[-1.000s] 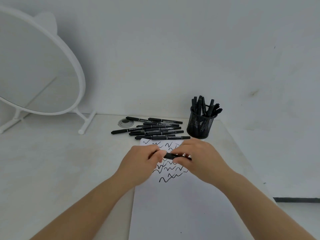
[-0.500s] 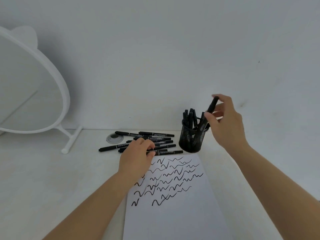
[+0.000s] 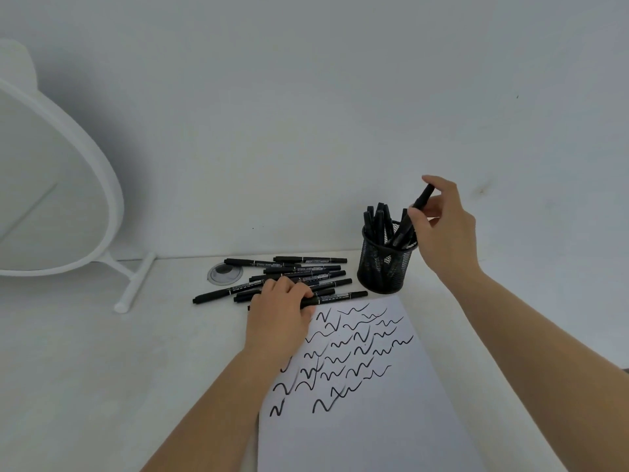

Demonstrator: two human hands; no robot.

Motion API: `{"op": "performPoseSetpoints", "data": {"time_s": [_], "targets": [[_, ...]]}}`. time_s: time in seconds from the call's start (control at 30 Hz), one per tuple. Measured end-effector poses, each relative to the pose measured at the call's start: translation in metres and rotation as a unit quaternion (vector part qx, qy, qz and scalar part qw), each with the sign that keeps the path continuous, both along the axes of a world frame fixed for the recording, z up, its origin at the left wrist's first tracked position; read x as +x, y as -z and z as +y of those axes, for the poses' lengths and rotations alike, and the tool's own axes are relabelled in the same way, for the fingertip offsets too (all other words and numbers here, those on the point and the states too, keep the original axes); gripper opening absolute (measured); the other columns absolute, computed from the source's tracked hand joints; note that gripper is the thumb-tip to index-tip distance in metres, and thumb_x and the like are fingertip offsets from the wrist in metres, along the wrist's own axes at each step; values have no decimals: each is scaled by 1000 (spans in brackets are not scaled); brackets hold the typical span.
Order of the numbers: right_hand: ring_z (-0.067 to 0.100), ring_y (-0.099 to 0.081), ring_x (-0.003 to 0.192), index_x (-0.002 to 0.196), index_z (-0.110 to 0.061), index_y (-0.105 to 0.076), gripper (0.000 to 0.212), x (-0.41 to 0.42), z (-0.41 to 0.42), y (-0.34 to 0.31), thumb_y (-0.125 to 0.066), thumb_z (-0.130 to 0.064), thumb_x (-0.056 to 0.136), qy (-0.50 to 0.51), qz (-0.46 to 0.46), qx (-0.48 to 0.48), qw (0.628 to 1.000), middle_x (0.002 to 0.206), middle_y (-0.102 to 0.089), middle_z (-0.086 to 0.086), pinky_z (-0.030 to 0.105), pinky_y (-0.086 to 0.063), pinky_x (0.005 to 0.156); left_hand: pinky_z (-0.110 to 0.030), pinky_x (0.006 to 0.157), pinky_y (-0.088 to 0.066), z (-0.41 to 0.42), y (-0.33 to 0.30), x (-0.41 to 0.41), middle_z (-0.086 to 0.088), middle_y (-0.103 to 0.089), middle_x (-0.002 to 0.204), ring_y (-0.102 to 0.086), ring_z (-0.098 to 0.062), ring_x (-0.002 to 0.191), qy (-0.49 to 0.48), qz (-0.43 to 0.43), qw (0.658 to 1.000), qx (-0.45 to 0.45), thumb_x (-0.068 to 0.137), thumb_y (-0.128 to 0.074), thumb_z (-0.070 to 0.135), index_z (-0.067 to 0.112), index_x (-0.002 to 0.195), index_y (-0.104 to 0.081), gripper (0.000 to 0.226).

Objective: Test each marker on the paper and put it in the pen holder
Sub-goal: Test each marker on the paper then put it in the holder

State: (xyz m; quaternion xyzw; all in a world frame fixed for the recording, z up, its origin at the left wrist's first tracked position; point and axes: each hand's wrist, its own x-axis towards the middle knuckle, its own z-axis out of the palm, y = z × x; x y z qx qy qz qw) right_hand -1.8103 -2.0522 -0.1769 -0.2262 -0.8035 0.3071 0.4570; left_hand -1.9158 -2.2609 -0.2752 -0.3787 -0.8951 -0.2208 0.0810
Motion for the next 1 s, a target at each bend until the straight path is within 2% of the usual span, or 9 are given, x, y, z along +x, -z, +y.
{"op": "performPoseSetpoints", "data": {"time_s": [0.07,0.17,0.3,0.5,0.7,0.77,0.83,0.93,1.0], "targets": [[3,-56,75,116,-32,-50,34,-3,-1,4,-56,-16,87,4,-18,14,1000,86,-63,-6,6,-38,71,-30,87,-34,-1,0,-1,6,-51,114,-40,-17,108,-5,-1,1000,-4,91,-47,39,30,116,-52,27],[17,-54,84,110,-25,-55,24,-6,-4,10,-57,-18,88,19,-70,69,995,86,-62,0,25,-34,75,-31,87,-33,-2,0,-1,6,-50,116,-41,-17,108,-4,1,1000,-16,91,-45,40,30,118,-50,29],[18,-47,83,101,-20,-56,13,-6,-1,22,-56,-26,89,62,-130,112,983,87,-63,5,28,-31,68,-31,84,-33,-4,1,-3,7,-53,113,-43,-16,107,-19,6,1000,-13,90,-46,43,30,113,-53,27],[22,-51,83,94,-20,-58,10,-1,-5,30,-55,-27,88,95,-188,143,967,83,-62,6,29,-33,64,-32,82,-33,-6,2,-4,8,-55,107,-46,-16,104,-32,4,999,6,88,-49,44,29,107,-56,25],[29,-52,93,110,-9,-56,27,15,-23,20,-60,-12,84,73,-98,191,974,108,-56,10,29,-35,69,-33,83,-37,-11,-6,-2,5,-55,106,-49,-18,103,-43,0,997,67,91,-49,37,25,109,-56,23],[19,-52,84,106,-13,-57,23,24,-36,17,-60,-11,83,45,-62,159,984,100,-57,3,27,-35,68,-34,83,-40,-15,-12,1,3,-58,105,-51,-20,101,-54,7,995,88,92,-48,36,22,109,-56,23],[5,-48,69,89,-24,-58,11,35,-50,17,-58,-15,83,-14,-36,63,997,81,-59,-6,21,-36,64,-38,83,-43,-21,-19,7,1,-60,103,-53,-21,98,-61,-6,991,119,92,-48,33,19,107,-56,22],[2,-43,48,67,-28,-59,20,48,-75,20,-58,-18,84,-71,-15,-99,992,53,-58,-9,12,-35,50,-37,77,-44,-31,-32,26,6,-62,92,-55,-19,89,-37,-32,979,199,92,-50,30,17,99,-57,16],[4,-39,42,69,-25,-64,17,51,-90,22,-59,-22,84,-101,-53,-190,975,51,-60,-11,12,-33,42,-27,69,-42,-38,-39,44,14,-60,83,-55,-10,82,-12,-59,970,236,92,-50,31,22,94,-57,12]]}}
